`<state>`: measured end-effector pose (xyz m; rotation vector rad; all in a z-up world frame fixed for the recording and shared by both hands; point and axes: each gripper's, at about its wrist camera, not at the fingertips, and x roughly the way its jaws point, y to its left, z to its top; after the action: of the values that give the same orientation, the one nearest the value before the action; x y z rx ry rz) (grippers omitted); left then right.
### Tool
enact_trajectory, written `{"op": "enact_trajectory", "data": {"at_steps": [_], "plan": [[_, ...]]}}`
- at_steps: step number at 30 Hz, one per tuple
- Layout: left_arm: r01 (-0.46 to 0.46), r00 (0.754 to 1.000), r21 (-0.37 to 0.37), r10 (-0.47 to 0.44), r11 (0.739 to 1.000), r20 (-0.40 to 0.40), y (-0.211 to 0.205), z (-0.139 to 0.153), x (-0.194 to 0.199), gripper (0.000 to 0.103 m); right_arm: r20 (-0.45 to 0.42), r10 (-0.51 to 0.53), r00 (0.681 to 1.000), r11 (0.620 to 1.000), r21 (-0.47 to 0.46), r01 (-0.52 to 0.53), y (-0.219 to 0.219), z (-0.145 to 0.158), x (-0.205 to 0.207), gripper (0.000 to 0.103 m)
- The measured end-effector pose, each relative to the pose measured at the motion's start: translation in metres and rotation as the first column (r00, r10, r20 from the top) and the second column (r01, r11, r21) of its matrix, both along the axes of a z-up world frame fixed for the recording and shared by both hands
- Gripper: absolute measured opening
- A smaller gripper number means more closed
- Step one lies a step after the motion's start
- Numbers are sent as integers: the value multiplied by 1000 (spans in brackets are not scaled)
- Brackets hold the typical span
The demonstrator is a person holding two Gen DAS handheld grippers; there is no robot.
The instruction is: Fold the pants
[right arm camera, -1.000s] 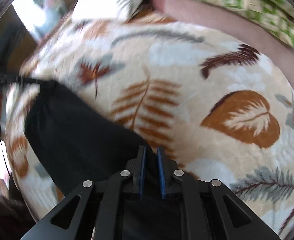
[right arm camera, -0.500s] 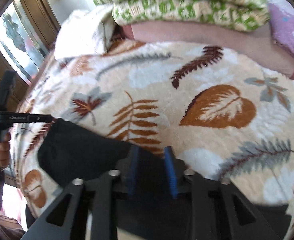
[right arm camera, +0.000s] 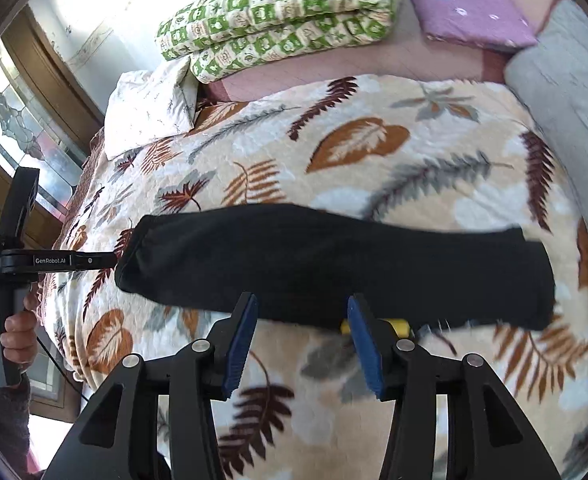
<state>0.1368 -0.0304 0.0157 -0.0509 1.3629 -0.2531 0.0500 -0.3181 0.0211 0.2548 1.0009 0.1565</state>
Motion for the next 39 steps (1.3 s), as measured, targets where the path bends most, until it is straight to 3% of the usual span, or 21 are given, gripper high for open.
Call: {"op": "enact_trajectory", "data": {"at_steps": [8, 10, 13, 21, 30, 39], "plan": [[126, 992, 24, -126, 992, -24, -76, 1, -32, 14, 13, -101, 995, 994, 54, 100, -47, 1, -45, 58], [135, 991, 31, -135, 990, -20, -92, -1, -37, 34, 18, -120, 993, 991, 55, 119, -59, 1, -51, 58], [124, 992, 27, -125, 992, 3, -109, -5, -42, 48, 32, -148, 988, 987, 61, 146, -78, 2, -59, 60], [49, 993, -93, -59, 994, -105, -148, -33, -36, 48, 32, -251, 968, 964, 104, 246, -148, -15, -63, 62], [9, 968, -263, -74, 965, -240, -221, -59, -47, 48, -9, -340, 940, 928, 156, 337, -217, -45, -38, 62], [58, 961, -306, -136, 950, -242, -244, -59, -50, 48, -34, -273, 961, 917, 294, 271, -247, -84, 5, 64]]}}
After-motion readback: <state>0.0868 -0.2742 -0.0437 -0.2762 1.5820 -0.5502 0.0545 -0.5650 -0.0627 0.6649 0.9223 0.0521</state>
